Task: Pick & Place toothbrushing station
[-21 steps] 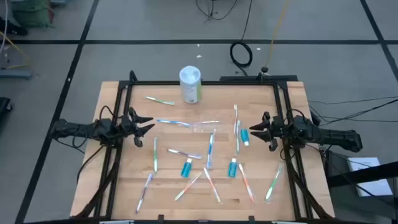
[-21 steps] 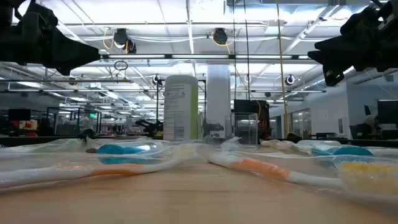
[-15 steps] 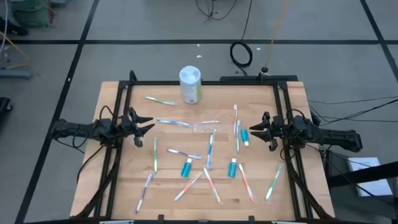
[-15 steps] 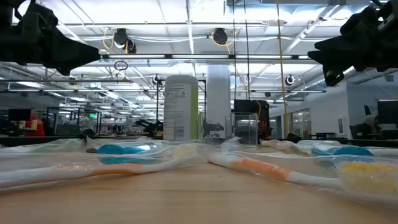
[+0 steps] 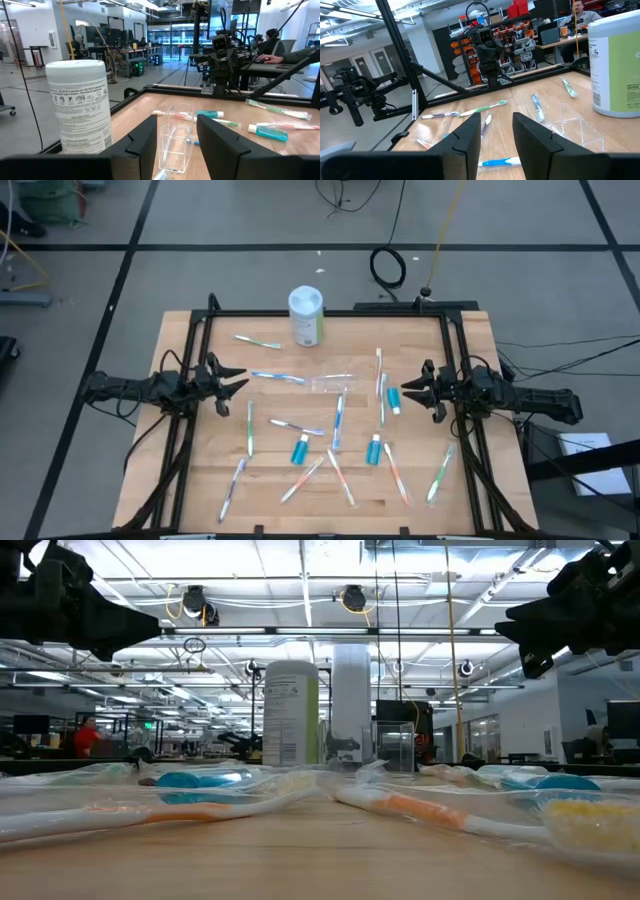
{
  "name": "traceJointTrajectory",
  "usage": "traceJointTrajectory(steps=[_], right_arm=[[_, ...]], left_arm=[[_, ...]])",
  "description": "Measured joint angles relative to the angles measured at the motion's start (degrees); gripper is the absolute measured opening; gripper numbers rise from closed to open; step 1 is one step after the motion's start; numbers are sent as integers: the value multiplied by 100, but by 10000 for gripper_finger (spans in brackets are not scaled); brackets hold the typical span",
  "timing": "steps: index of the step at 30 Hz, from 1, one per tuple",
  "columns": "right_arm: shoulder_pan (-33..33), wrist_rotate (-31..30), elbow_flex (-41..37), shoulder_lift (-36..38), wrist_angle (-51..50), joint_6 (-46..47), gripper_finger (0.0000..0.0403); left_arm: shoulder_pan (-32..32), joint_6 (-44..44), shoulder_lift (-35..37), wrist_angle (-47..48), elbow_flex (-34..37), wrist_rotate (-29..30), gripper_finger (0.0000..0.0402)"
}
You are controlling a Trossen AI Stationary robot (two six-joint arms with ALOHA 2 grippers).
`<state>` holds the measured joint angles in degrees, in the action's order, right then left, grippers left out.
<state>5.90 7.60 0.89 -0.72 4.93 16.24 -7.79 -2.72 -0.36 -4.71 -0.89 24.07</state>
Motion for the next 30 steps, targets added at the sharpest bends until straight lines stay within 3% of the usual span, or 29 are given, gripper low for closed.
traceJointTrajectory(steps=[19,30], right_arm=[[0,0,-1,0,-2,-5,105],[1,-2,-1,1,-2,-1278,105]], left_arm=[[0,0,0,2,4,0,145],[0,341,0,-209,2,-101,145]])
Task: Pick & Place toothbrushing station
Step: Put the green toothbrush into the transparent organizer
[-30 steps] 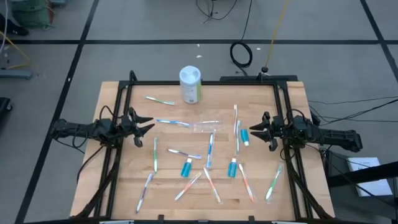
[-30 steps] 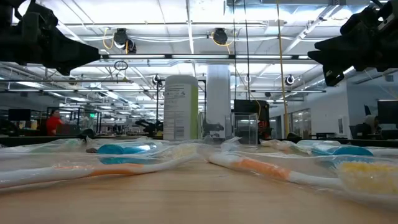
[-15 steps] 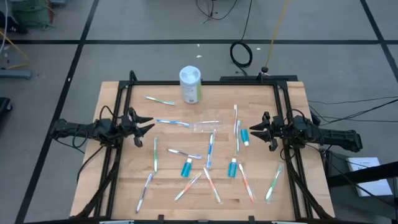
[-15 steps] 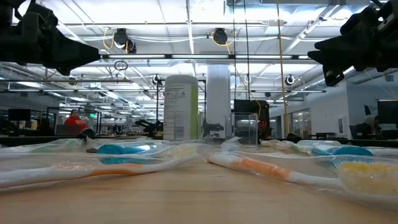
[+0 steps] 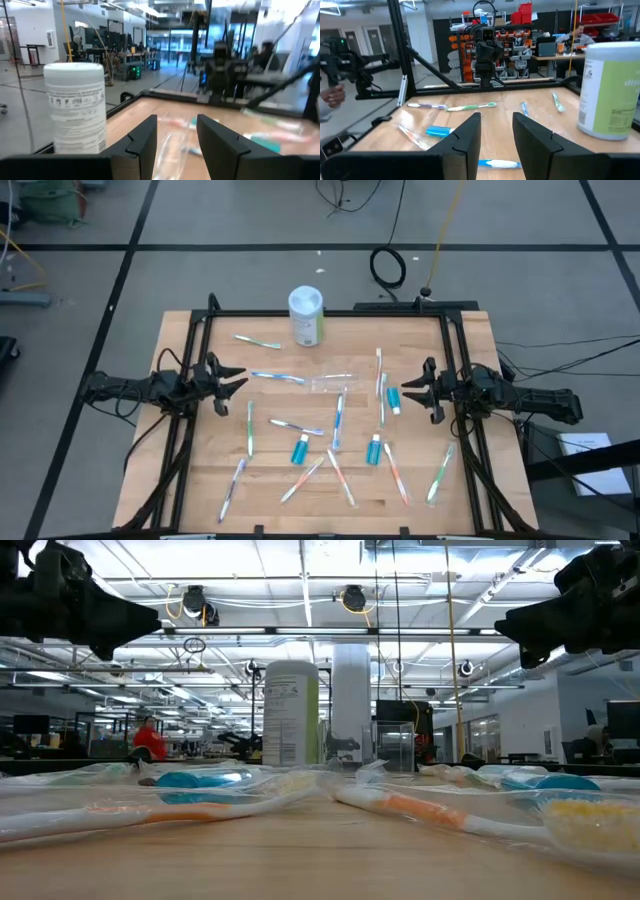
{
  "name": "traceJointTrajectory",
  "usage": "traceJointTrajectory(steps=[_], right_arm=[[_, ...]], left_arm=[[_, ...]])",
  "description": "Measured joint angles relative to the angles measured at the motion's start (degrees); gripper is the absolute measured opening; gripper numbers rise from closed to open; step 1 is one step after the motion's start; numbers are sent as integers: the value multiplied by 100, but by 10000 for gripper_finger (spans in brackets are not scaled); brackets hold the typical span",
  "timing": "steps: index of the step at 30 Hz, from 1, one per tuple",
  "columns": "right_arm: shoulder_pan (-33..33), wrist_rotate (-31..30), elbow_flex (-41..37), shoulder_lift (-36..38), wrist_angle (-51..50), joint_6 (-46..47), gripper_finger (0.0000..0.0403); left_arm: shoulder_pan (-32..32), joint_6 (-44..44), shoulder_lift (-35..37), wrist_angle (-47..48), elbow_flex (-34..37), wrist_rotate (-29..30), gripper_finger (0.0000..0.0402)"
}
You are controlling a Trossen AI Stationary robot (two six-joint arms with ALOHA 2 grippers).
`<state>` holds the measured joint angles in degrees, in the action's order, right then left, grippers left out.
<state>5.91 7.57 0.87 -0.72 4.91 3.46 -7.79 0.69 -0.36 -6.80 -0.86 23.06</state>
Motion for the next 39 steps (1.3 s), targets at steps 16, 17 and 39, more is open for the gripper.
traceJointTrajectory(steps=[16,17,39], right_arm=[[0,2,-1,-1,90,-36,105],[-2,0,-1,-1,92,-74,105],[-2,-2,0,-1,385,-195,105]], left_arm=[[-3,913,-1051,2365,-1504,-496,145],[0,954,-1249,2478,-1687,-487,145],[1571,1060,-5801,3107,-3918,-953,145]])
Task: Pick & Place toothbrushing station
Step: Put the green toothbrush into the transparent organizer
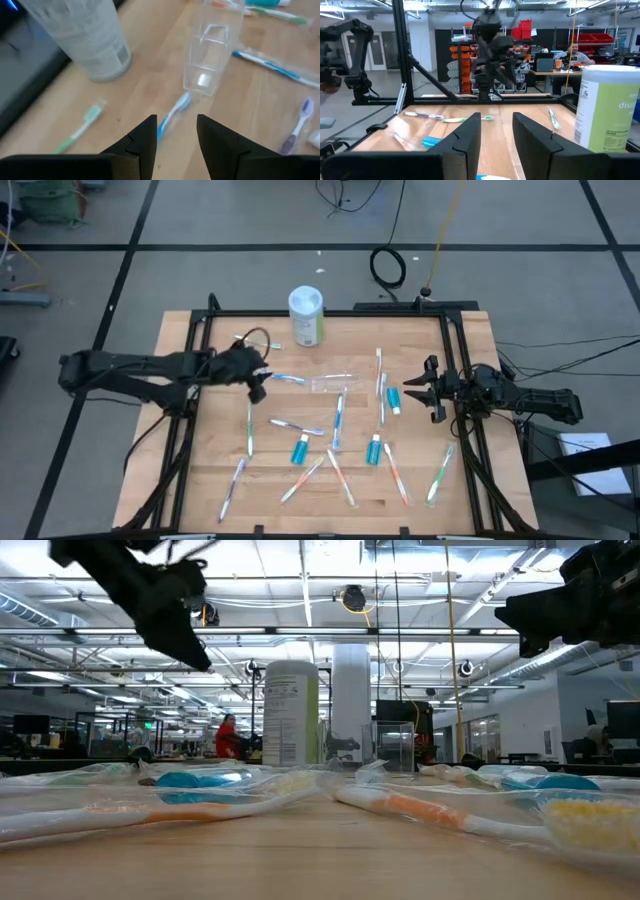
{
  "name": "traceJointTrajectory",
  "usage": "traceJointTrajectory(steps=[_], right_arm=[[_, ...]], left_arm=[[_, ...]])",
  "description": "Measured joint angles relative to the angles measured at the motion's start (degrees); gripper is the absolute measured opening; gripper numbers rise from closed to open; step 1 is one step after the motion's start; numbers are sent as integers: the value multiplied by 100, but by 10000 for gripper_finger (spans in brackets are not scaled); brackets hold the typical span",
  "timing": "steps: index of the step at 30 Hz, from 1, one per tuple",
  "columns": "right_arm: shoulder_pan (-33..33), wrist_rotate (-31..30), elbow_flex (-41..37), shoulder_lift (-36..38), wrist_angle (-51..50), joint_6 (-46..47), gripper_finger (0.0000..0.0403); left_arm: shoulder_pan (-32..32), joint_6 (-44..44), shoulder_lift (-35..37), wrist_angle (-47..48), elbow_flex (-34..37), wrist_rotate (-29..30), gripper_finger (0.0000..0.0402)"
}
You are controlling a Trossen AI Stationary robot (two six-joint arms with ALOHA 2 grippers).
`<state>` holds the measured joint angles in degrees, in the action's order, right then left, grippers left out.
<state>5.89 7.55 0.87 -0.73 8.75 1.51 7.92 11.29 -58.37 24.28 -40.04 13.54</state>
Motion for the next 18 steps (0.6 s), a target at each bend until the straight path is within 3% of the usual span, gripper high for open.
traceJointTrajectory(steps=[3,8,13,18], right_arm=[[1,0,1,0,-1,-59,105],[2,0,-1,0,2,-75,105],[2,-13,-1,0,4,-325,105],[1,-20,0,0,7,-393,105]], left_arm=[[555,-255,-233,-38,0,-559,145],[1477,-889,-792,-336,10,-811,145],[2438,-1666,-1595,-1021,10,-1986,145],[3080,-2167,-2290,-1250,10,-2101,145]])
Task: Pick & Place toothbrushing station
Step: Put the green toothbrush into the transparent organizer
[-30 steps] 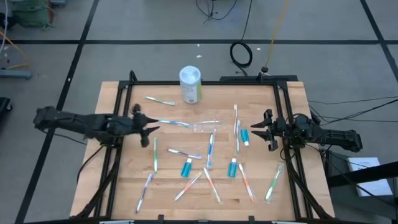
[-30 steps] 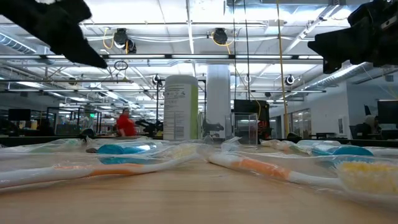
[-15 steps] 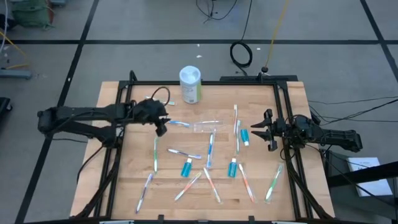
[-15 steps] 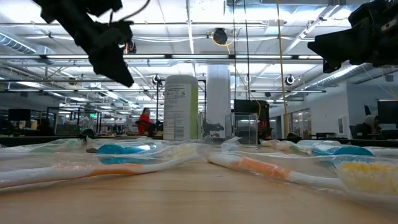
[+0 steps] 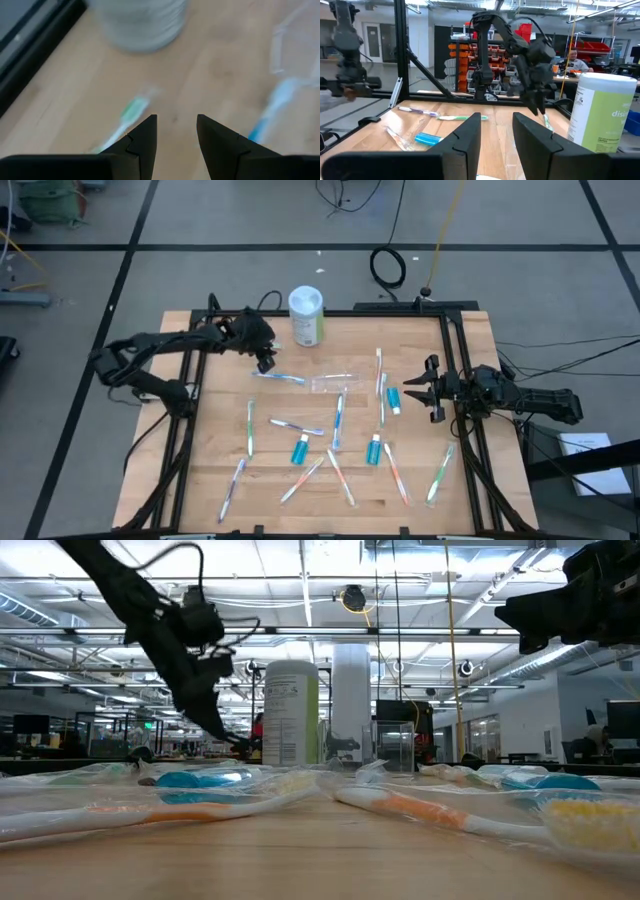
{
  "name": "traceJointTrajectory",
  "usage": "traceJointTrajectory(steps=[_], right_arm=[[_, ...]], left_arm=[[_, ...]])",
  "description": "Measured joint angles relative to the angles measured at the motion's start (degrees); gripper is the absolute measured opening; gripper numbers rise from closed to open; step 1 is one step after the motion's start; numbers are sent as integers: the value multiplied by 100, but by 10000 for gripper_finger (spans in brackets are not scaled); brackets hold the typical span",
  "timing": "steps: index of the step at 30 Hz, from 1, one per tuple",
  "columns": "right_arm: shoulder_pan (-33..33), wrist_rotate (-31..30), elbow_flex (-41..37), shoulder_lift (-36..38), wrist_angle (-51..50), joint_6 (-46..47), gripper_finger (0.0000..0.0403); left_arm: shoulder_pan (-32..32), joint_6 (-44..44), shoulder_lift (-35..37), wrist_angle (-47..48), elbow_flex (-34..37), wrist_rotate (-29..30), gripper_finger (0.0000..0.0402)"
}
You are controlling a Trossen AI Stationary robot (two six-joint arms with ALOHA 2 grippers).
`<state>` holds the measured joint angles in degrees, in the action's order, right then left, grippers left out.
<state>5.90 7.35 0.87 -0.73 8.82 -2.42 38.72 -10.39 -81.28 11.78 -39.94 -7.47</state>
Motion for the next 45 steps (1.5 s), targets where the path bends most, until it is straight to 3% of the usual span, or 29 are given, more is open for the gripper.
traceJointTrajectory(steps=[6,17,27,38,45], right_arm=[[1,0,0,0,0,15,105],[1,-2,0,0,-2,86,105],[0,-4,0,0,-4,-147,105],[1,-5,0,2,-4,-412,105],[1,-7,2,0,-4,-474,105]], left_arm=[[476,-518,-434,-14,2,1,145],[760,-1844,-461,-554,4,160,145],[818,-2611,-514,-388,4,-305,145],[1147,-2380,-1400,-588,-104,-548,145],[1152,-2129,-1476,-429,-238,-584,145]])
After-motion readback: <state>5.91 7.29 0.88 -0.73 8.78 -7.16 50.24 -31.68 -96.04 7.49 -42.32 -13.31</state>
